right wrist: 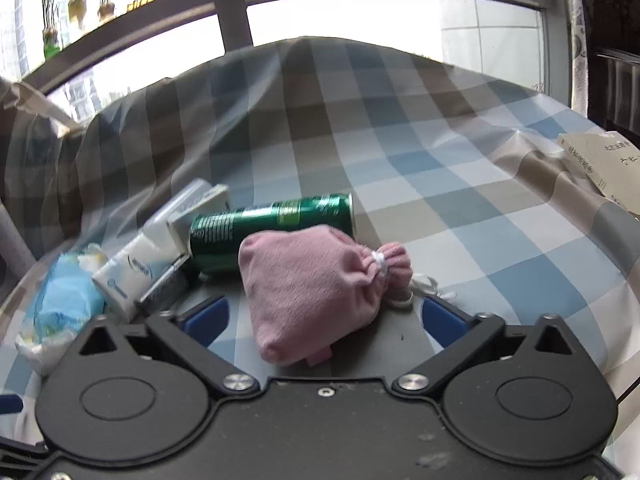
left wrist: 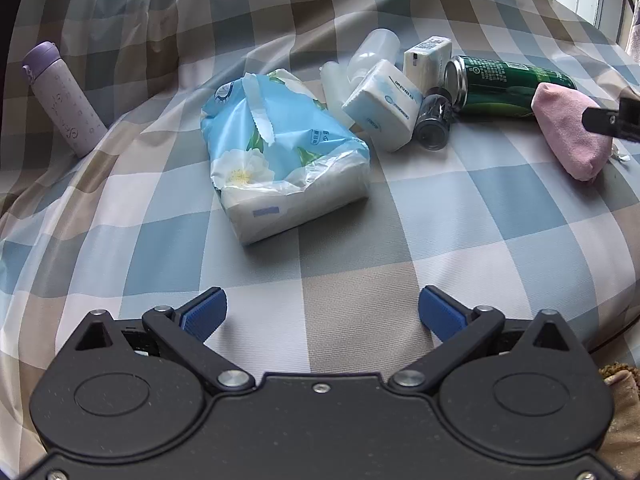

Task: Organize soft objects
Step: 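Lift the pink pouch with the right gripper while the left tool reaches the white tissue pack, then close the left gripper on the white tissue pack while the right gripper holds the pouch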

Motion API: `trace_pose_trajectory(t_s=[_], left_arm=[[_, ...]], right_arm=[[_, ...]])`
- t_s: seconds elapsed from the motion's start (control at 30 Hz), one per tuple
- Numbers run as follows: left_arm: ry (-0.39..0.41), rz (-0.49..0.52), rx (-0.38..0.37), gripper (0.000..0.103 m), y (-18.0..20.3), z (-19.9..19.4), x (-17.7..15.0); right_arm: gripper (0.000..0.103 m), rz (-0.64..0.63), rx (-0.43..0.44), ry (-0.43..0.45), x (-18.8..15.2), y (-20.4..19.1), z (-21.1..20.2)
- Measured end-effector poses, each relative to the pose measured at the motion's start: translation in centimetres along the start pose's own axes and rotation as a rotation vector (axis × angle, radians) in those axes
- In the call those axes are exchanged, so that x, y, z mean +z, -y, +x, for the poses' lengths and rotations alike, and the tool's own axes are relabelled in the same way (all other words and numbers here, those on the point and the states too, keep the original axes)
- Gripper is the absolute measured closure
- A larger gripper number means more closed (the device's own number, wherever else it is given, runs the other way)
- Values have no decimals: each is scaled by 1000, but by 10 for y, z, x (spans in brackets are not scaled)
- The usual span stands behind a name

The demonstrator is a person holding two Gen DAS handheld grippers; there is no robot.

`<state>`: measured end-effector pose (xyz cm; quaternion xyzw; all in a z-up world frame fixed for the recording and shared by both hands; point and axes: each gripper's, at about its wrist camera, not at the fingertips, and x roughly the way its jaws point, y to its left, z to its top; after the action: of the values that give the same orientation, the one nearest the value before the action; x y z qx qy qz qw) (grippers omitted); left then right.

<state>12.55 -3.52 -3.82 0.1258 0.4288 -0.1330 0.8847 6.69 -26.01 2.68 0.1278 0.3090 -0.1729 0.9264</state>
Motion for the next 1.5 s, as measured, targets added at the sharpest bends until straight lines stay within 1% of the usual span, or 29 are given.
trace_pose_trajectory(t_s=[0.07,0.17,0.27,0.3,0.37,0.43,0.47,0.5,0.53,0.6,0.63,0.67,0.7,0.73,0.8,0.9,1.07,1.1,1.13,1.2,1.27,1.3,1.37,1.4,1.43,1.5], left_arm=[[1,2,3,2,1,0,0],[5,8,10,2,2,-1,-1],[7,12,16,2,3,-1,-1],[8,13,17,2,3,-1,-1],[9,17,20,2,4,-1,-1],[9,17,20,2,4,-1,-1],[10,17,21,2,4,-1,-1],[11,19,22,2,4,-1,-1],[12,21,24,2,5,-1,-1],[11,21,33,3,7,-2,0],[10,21,32,5,8,-3,2],[8,23,26,5,10,-5,4],[8,27,18,5,13,-6,7],[14,32,12,5,16,-8,11],[37,53,14,5,26,-12,19],[78,83,14,5,41,-18,33],[132,109,-17,6,63,-21,54],[142,112,-27,9,68,-21,59],[146,116,-42,14,72,-19,62],[147,117,-69,16,79,-14,67],[145,110,-74,19,83,-8,73],[147,103,-77,24,85,-4,76],[156,84,-89,26,85,2,82],[158,78,-93,33,85,5,85],[154,78,-99,43,85,9,88],[137,77,-117,45,85,16,93]], right_arm=[[1,13,-8,23,3,4,2],[1,-8,-20,23,6,4,15],[1,-77,-19,32,5,2,30],[1,-111,-16,38,4,0,34],[1,-170,17,35,2,-4,42],[1,-163,38,53,0,-3,46],[4,-149,54,63,-1,-1,47],[12,-143,64,61,-2,0,48],[17,-139,81,58,-3,1,48],[26,-132,119,61,-4,3,44],[31,-133,126,67,-4,4,42],[34,-136,131,75,-5,4,39],[44,-135,135,82,-5,4,36],[47,-129,148,85,-6,5,33],[47,-102,158,80,-6,9,30],[48,-95,163,68,-7,13,27],[54,-97,159,74,-11,17,17],[56,-94,159,77,-12,18,15],[59,-85,162,81,-12,20,12],[60,-59,170,83,-13,27,7],[60,-43,172,82,-13,31,6],[60,-38,173,84,-13,33,7],[60,-27,176,84,-13,35,7],[60,-25,178,83,-13,35,8],[59,-23,177,83,-13,35,8],[59,-25,176,83,-13,34,9]])
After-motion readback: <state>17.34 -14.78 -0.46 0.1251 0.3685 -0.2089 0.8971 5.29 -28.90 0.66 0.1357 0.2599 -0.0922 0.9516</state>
